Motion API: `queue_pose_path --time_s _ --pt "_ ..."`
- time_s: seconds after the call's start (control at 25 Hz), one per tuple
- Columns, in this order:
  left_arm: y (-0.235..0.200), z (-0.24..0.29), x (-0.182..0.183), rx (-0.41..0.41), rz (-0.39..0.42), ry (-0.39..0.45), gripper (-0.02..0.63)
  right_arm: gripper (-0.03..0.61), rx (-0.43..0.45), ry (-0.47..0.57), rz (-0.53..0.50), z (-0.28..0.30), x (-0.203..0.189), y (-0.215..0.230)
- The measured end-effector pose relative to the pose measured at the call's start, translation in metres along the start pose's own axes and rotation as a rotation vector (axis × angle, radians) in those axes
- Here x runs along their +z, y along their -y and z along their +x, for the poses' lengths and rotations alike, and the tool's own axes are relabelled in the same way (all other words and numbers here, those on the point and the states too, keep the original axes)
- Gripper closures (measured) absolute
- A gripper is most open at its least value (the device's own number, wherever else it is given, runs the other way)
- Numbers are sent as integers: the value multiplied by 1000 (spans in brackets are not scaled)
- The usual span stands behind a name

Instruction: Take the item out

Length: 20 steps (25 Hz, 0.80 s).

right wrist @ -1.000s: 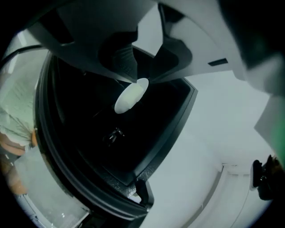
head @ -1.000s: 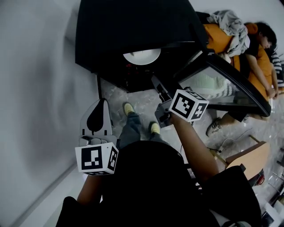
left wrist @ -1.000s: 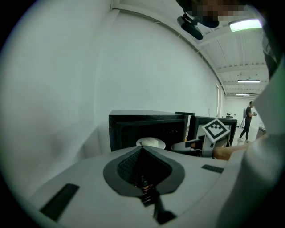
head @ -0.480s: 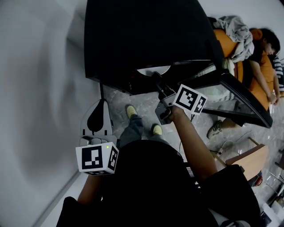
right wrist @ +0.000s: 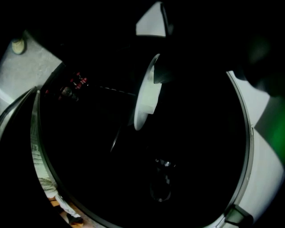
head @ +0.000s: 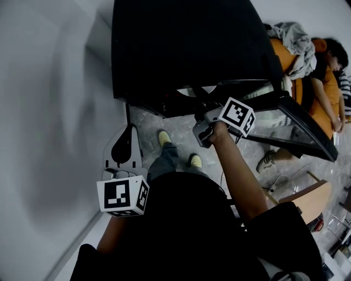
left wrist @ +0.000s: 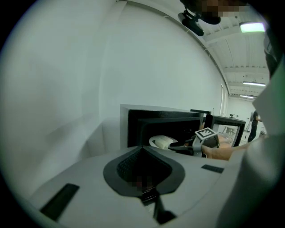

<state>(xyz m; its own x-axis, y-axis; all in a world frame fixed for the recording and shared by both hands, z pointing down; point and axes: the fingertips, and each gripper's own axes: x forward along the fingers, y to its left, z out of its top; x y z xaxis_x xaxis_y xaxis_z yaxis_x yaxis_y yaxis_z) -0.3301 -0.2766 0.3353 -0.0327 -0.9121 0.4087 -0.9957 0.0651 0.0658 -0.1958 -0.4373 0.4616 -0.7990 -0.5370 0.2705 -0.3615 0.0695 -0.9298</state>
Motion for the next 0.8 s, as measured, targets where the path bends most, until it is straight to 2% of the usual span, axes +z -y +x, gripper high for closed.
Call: queue_pose_path --time_s 0.16,0.24,0.6,0.8 --pt "-4 -2 1 2 2 0 604 447 13 12 6 3 1 -2" --pt "-4 -1 1 2 5 1 604 497 17 13 13 5 1 -4" --pt "-4 -7 6 11 10 7 604 515 22 15 86 -1 0 -8" --pt "-5 -11 6 15 10 15 604 551 45 4 126 -4 -2 -11"
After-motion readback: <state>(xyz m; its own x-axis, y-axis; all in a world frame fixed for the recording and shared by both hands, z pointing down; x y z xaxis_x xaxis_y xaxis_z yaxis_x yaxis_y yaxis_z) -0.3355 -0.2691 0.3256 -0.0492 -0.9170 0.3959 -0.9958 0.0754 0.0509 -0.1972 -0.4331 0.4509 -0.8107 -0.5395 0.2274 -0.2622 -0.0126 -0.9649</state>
